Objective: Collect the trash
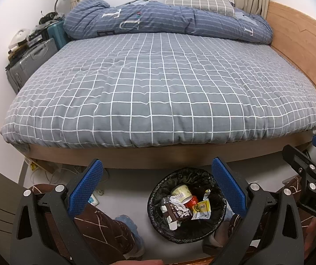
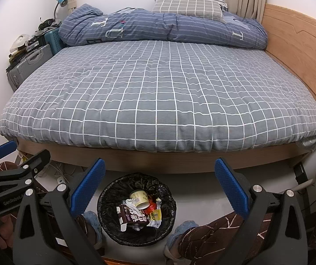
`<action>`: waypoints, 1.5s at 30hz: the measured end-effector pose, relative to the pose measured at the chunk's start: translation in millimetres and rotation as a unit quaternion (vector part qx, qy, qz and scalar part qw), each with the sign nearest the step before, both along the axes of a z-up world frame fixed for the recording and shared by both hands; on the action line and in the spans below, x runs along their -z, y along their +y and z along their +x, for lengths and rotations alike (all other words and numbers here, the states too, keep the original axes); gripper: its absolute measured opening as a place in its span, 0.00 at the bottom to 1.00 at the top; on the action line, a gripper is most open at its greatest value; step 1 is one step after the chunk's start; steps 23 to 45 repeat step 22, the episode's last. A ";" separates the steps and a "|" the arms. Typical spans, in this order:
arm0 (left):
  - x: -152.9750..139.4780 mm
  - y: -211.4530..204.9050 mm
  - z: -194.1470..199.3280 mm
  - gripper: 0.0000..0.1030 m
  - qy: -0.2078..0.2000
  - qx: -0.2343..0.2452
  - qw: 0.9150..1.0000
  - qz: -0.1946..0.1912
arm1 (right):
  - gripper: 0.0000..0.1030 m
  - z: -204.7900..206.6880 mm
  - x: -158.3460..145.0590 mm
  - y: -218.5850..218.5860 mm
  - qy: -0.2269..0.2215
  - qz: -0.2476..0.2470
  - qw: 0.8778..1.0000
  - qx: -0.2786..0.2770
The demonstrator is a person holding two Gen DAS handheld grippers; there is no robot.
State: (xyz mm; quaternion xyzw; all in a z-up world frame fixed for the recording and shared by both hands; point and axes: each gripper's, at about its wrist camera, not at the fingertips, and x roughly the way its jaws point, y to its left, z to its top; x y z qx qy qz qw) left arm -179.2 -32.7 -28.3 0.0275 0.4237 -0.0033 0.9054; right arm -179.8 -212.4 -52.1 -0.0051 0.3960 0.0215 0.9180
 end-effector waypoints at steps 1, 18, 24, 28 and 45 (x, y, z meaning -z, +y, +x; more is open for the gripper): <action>0.0 0.1 0.1 0.94 0.000 0.001 1.000 -0.001 | 0.93 0.3 -0.1 -0.1 0.000 0.000 1.000 0.000; -0.4 0.2 0.2 0.94 0.000 0.010 1.000 -0.012 | 0.93 2.0 0.1 -1.3 0.000 -0.002 1.000 -0.001; -0.5 -0.1 1.0 0.94 0.001 0.011 1.000 -0.012 | 0.93 1.9 0.1 -1.3 0.000 -0.002 1.000 -0.001; -0.5 -0.1 1.0 0.94 0.001 0.011 1.000 -0.012 | 0.93 1.9 0.1 -1.3 0.000 -0.002 1.000 -0.001; -0.5 -0.1 1.0 0.94 0.001 0.011 1.000 -0.012 | 0.93 1.9 0.1 -1.3 0.000 -0.002 1.000 -0.001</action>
